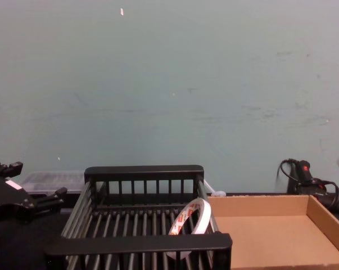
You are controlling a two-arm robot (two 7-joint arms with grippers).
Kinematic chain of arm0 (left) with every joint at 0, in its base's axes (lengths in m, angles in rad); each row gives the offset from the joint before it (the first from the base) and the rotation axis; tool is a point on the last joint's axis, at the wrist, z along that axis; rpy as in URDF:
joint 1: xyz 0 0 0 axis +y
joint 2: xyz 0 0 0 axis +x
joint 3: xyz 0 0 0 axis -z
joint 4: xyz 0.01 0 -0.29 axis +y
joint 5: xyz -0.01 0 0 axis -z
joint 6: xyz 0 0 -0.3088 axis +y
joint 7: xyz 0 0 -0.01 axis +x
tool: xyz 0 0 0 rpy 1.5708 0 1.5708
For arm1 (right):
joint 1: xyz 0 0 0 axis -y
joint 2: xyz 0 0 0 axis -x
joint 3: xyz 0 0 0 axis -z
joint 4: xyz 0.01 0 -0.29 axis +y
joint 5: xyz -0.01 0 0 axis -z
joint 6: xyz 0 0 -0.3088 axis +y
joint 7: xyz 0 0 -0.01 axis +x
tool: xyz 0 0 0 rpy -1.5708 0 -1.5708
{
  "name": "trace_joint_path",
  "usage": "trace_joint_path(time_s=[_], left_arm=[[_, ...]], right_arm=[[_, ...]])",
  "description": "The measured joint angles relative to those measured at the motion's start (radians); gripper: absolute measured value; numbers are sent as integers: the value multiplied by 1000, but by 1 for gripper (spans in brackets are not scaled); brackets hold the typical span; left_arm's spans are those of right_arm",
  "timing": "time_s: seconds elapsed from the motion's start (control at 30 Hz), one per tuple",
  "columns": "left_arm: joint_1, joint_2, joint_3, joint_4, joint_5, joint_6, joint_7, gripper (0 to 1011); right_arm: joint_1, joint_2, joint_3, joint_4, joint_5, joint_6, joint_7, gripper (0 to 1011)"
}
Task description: Pick up the white tape and place it into the black box , Pick up the silver tape and place it into the brown box.
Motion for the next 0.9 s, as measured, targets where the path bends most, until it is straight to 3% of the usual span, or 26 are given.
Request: trace_joint_path(time_s=[0.9], left_arm=[[0,0,0,0,0,0,0,1001]], right_arm=[[18,-24,-15,36,-19,9,-2,1002]])
